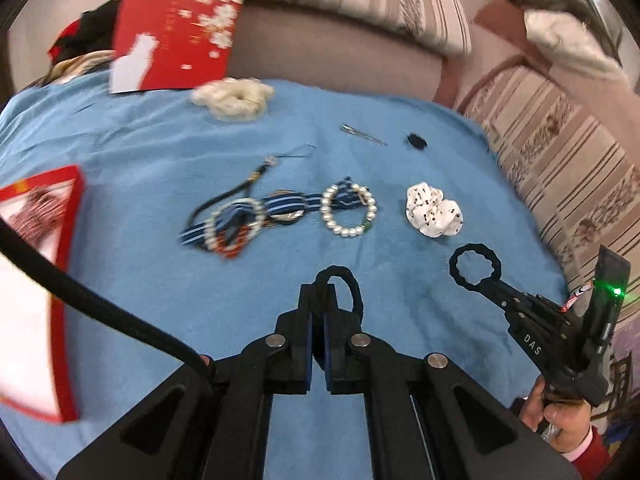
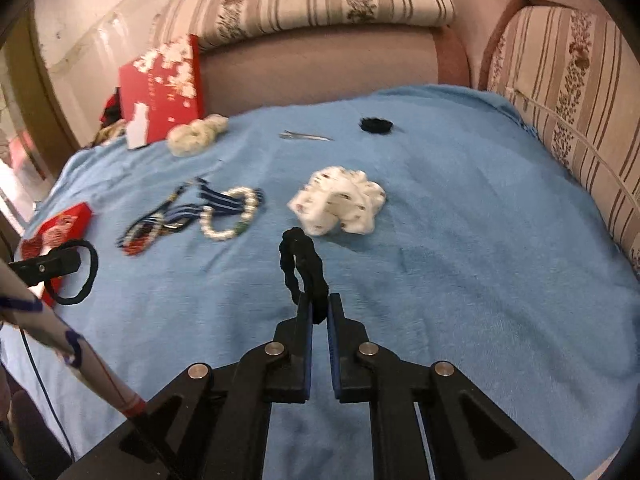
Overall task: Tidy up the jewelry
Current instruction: 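Carry both black hair ties into the red tray and open both tools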
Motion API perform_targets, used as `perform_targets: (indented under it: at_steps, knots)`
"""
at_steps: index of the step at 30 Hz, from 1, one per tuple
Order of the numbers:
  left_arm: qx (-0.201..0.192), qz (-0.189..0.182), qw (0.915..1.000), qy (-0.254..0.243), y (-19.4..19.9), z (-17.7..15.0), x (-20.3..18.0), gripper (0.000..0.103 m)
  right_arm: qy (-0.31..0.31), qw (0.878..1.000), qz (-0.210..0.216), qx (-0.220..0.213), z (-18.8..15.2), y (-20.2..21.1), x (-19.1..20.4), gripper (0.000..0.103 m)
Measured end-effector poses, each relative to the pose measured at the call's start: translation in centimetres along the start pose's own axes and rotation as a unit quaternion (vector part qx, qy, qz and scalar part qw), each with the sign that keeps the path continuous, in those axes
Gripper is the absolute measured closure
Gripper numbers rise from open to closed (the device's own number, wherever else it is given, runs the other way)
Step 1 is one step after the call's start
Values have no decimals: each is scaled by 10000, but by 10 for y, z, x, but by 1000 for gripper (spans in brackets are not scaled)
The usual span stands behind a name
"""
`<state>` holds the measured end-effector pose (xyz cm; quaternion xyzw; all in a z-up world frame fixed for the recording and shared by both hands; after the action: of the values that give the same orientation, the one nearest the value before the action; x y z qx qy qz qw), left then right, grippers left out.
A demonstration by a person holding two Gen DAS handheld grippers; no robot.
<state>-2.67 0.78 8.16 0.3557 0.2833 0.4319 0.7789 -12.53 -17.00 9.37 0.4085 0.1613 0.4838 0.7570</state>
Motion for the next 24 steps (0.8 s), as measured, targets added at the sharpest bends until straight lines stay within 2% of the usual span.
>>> perform_targets:
  at_steps: [4, 9, 13, 17, 24]
  knots:
    - [-173, 277, 9990, 296, 38, -20, 32, 100, 173, 9995, 259, -22, -3, 19, 30, 95]
    - [-308, 923, 9932, 636, 82, -52, 90, 99, 599, 9965, 581, 33, -14, 29, 84, 95]
    - [-227, 1530, 9822, 1065, 109, -84, 154, 99, 930, 9911, 932, 208, -26, 30, 135, 95]
    - [-177, 1942, 9682, 1566, 130, -113, 217, 99, 1407, 9798, 1337, 474, -45, 25, 206, 95]
    - [5, 2315, 9490, 2140, 142, -149, 303, 99, 2072, 9588, 1745, 857, -76, 0, 314, 95]
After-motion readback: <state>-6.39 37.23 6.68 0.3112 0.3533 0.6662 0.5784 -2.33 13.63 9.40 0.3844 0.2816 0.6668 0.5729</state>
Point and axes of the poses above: each gripper's, at about its wrist camera, not at the fingertips, and y roughly against the way its jaws point, x to its left, z to its top, the point moved 3 cm from there along -y, roughly the way its jaws point, and after that the axes turned 14 degrees about -y, right-handed, at the moved point
